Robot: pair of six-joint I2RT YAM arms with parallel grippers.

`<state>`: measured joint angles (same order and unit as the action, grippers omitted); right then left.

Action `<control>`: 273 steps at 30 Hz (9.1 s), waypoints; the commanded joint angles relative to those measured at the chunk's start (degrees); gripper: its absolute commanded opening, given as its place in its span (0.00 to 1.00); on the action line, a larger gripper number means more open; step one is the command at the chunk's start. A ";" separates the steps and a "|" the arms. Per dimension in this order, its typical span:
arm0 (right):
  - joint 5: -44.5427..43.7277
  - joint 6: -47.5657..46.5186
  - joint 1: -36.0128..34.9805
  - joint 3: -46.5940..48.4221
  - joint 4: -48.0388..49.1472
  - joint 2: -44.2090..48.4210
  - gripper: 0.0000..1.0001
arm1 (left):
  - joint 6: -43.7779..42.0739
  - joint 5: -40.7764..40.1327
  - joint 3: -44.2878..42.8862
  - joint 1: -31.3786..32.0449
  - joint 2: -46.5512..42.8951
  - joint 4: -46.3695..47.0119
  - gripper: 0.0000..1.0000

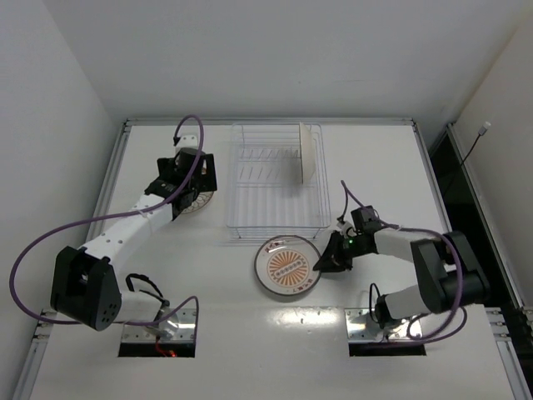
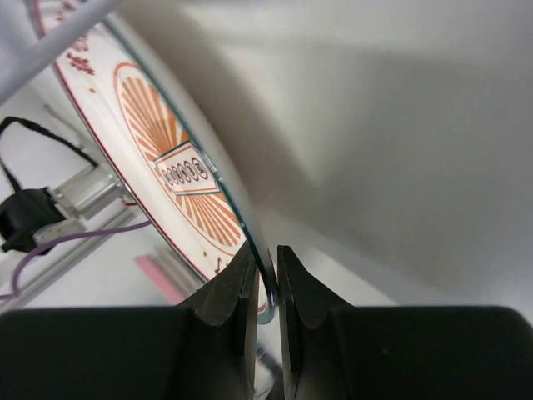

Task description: Load the plates into the dish rack

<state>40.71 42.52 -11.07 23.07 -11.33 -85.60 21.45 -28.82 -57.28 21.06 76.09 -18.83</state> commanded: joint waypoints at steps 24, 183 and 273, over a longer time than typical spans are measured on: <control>-38.05 -2.80 -10.54 52.75 -46.32 27.34 0.00 | 1.14 -6.95 -3.19 0.47 0.72 -1.65 1.00; -64.80 -23.27 -20.83 108.24 -26.20 -38.16 0.05 | 2.72 -6.16 -2.67 0.47 -0.78 -2.18 1.00; -31.74 -15.89 -23.82 66.05 -31.12 9.84 0.14 | 6.14 10.00 -21.90 -10.25 1.69 -13.08 0.00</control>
<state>9.15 25.78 -35.03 89.21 -42.68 -78.00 26.41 -20.12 -72.79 10.74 84.01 -36.07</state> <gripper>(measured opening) 0.142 0.063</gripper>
